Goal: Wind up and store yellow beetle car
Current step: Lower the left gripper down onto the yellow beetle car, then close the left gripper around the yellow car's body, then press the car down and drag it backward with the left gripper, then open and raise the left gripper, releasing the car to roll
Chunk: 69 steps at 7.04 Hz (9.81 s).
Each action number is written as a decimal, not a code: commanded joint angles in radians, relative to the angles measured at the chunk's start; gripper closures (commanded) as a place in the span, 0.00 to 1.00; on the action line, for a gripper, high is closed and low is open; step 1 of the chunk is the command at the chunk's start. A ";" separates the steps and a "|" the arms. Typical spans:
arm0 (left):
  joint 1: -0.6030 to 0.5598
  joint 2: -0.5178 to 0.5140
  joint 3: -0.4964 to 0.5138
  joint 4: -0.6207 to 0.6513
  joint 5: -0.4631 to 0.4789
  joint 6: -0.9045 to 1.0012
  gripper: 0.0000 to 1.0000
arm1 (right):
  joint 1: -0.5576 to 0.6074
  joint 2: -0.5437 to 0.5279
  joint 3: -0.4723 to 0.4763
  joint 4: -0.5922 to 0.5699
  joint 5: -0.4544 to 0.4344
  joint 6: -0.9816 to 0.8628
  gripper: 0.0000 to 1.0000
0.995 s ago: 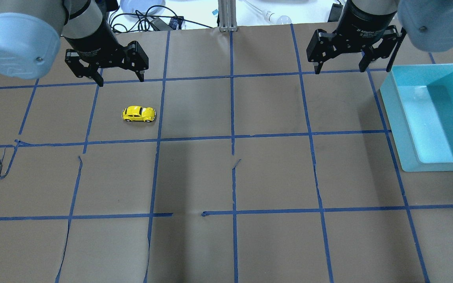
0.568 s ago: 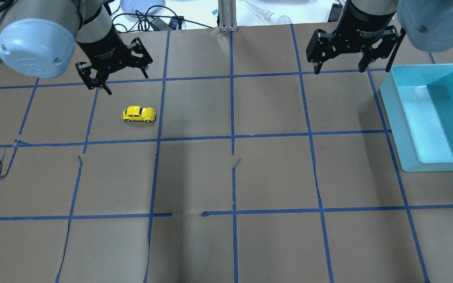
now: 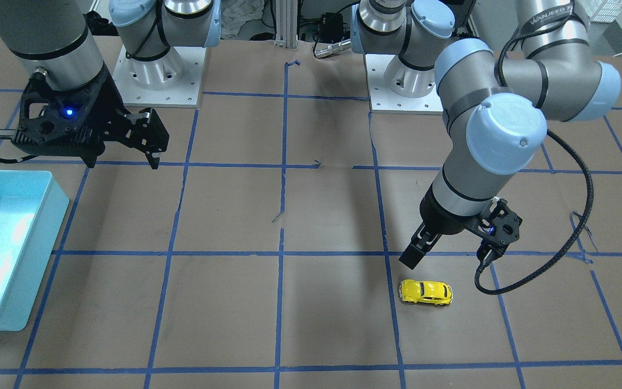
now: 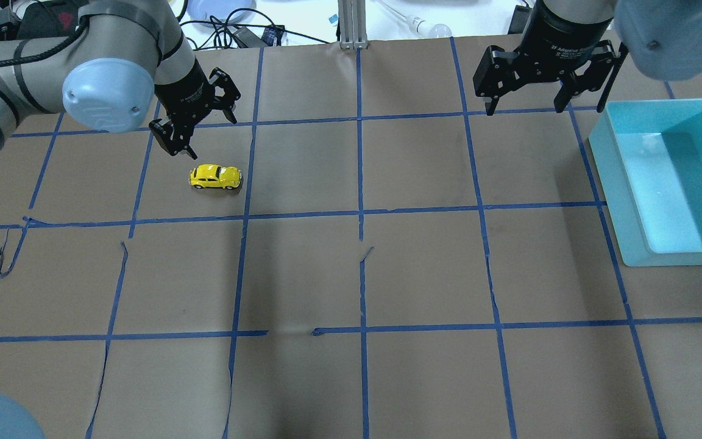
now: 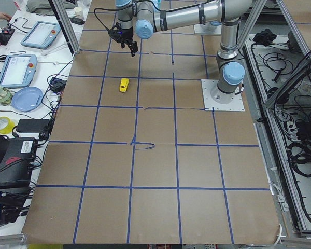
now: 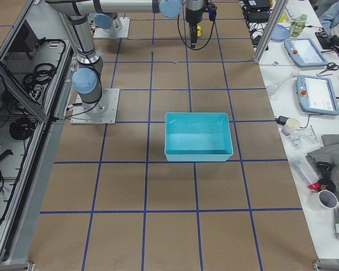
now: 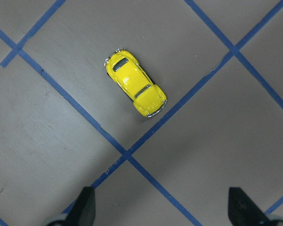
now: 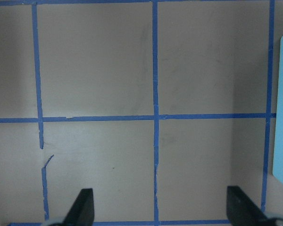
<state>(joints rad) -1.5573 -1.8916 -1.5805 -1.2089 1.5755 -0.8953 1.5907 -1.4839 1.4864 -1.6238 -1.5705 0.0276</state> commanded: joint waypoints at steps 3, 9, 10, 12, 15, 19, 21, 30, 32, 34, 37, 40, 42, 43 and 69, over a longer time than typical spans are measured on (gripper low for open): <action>0.049 -0.065 -0.085 0.147 -0.005 -0.106 0.00 | 0.000 0.001 0.000 -0.001 0.001 0.000 0.00; 0.109 -0.155 -0.125 0.285 -0.026 -0.168 0.00 | 0.000 0.001 0.000 -0.001 0.001 0.000 0.00; 0.109 -0.173 -0.125 0.319 -0.090 -0.241 0.00 | -0.002 0.001 0.000 0.001 0.001 -0.002 0.00; 0.111 -0.211 -0.122 0.347 -0.095 -0.255 0.00 | 0.000 0.001 0.000 0.001 0.001 -0.002 0.00; 0.128 -0.225 -0.122 0.351 -0.094 -0.254 0.00 | 0.000 0.001 0.000 0.001 0.001 0.000 0.00; 0.143 -0.227 -0.127 0.378 -0.097 -0.304 0.04 | -0.002 0.001 0.000 0.001 0.001 0.000 0.00; 0.143 -0.231 -0.130 0.378 -0.098 -0.303 0.19 | 0.000 0.001 0.000 0.001 0.001 0.000 0.00; 0.146 -0.222 -0.128 0.355 -0.107 -0.378 1.00 | 0.000 0.002 0.002 -0.001 0.003 0.000 0.00; 0.149 -0.210 -0.127 0.327 -0.120 -0.381 1.00 | 0.000 0.002 0.002 -0.001 0.003 0.001 0.00; 0.151 -0.213 -0.131 0.327 -0.120 -0.380 1.00 | 0.000 0.002 0.002 0.001 0.003 0.002 0.00; 0.151 -0.228 -0.127 0.328 -0.118 -0.379 1.00 | 0.000 0.002 0.002 -0.001 0.003 0.000 0.00; 0.151 -0.231 -0.128 0.328 -0.118 -0.381 1.00 | 0.000 0.002 0.000 0.001 0.003 0.000 0.00; 0.152 -0.231 -0.136 0.328 -0.118 -0.380 1.00 | 0.000 0.002 0.002 0.001 0.003 0.000 0.00; 0.160 -0.230 -0.131 0.327 -0.118 -0.379 1.00 | 0.000 0.002 0.002 -0.001 0.003 0.000 0.00; 0.269 -0.202 -0.124 0.335 -0.118 -0.350 0.11 | 0.000 0.002 0.002 0.001 0.003 0.000 0.00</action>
<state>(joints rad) -1.2880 -2.1072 -1.7059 -0.8782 1.4672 -1.2407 1.5907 -1.4818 1.4879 -1.6231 -1.5677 0.0281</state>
